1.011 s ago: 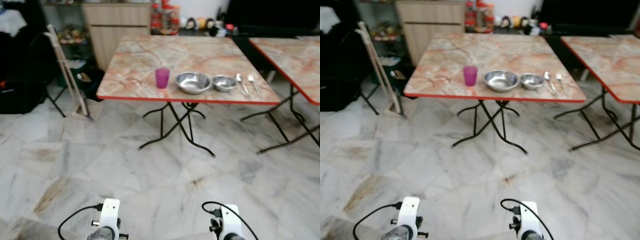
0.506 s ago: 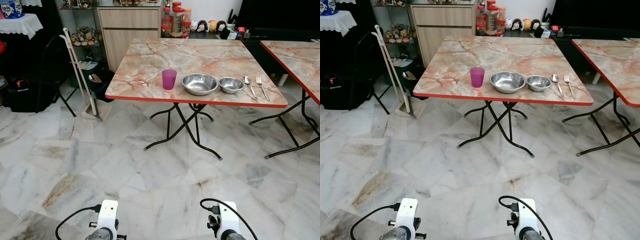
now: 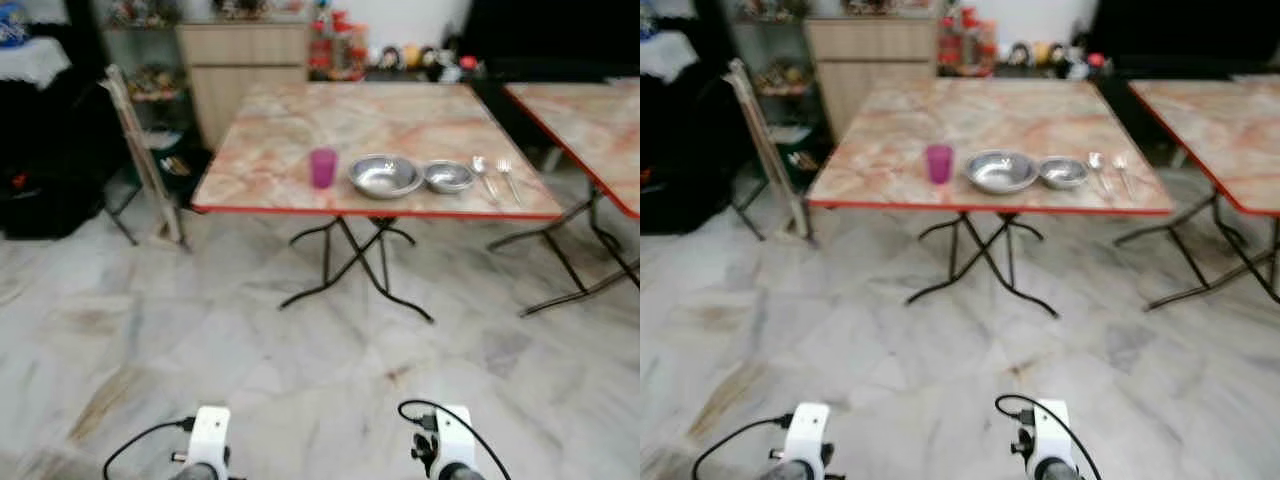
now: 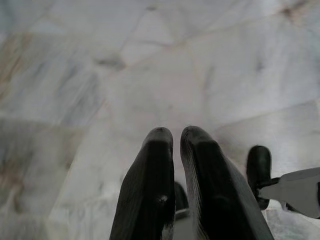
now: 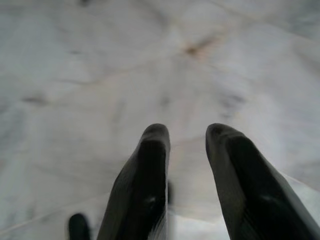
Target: Setting the table
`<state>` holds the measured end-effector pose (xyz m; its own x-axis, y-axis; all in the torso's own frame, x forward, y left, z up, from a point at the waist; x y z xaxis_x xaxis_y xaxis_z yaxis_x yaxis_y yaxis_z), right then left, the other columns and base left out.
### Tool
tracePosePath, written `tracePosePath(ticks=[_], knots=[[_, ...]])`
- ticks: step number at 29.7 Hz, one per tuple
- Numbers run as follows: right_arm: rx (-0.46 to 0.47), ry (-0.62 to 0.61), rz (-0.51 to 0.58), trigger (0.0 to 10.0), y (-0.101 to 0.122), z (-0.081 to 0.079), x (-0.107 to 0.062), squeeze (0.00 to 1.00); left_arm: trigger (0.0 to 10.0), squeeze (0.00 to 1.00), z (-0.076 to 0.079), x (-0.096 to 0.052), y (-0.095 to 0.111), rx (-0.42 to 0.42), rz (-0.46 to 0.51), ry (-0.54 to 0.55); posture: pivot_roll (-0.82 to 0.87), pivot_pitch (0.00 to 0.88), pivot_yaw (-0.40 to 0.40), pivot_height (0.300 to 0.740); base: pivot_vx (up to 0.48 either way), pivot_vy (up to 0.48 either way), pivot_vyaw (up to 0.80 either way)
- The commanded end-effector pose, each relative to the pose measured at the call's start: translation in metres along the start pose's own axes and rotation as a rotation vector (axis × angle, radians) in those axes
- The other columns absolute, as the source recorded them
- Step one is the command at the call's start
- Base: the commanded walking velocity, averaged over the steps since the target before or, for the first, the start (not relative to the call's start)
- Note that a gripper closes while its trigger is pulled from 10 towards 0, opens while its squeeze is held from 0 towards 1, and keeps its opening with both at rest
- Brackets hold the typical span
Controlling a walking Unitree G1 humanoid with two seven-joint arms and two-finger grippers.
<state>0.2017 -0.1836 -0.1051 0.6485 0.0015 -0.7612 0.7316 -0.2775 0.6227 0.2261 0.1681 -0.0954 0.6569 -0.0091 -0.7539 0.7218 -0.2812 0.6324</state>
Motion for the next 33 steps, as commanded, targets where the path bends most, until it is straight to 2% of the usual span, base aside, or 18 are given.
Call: tracePosePath(ticks=[1,33], knots=[[0.004,0.003,0.023,10.0,0.0081,-0.0026,0.0019,0.00,10.0,0.00,0.0039,-0.0002,-0.0021,0.013,-0.011,-0.014,-0.01,0.000,-0.030,0.740,0.375,0.000,0.00],[-0.015,0.005,0.029,10.0,0.0097,-0.0031,0.0021,0.00,10.0,0.00,0.0045,0.0002,-0.0008,0.012,-0.010,-0.019,-0.01,0.000,-0.030,0.740,0.372,0.000,0.00]])
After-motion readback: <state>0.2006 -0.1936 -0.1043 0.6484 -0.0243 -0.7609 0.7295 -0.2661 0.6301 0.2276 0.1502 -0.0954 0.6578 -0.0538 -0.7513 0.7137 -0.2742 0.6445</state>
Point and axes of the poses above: a point about 5 cm out from each wrist's last joint towards the gripper, its own x axis pointing out of the wrist towards the gripper, its own y axis along the axis of the wrist's last joint, z = x × y, the point moved 3 cm from there along x, pointing out of the wrist towards the gripper, and after that the axes turned 12 degrees about x, right-handed, at the moved point
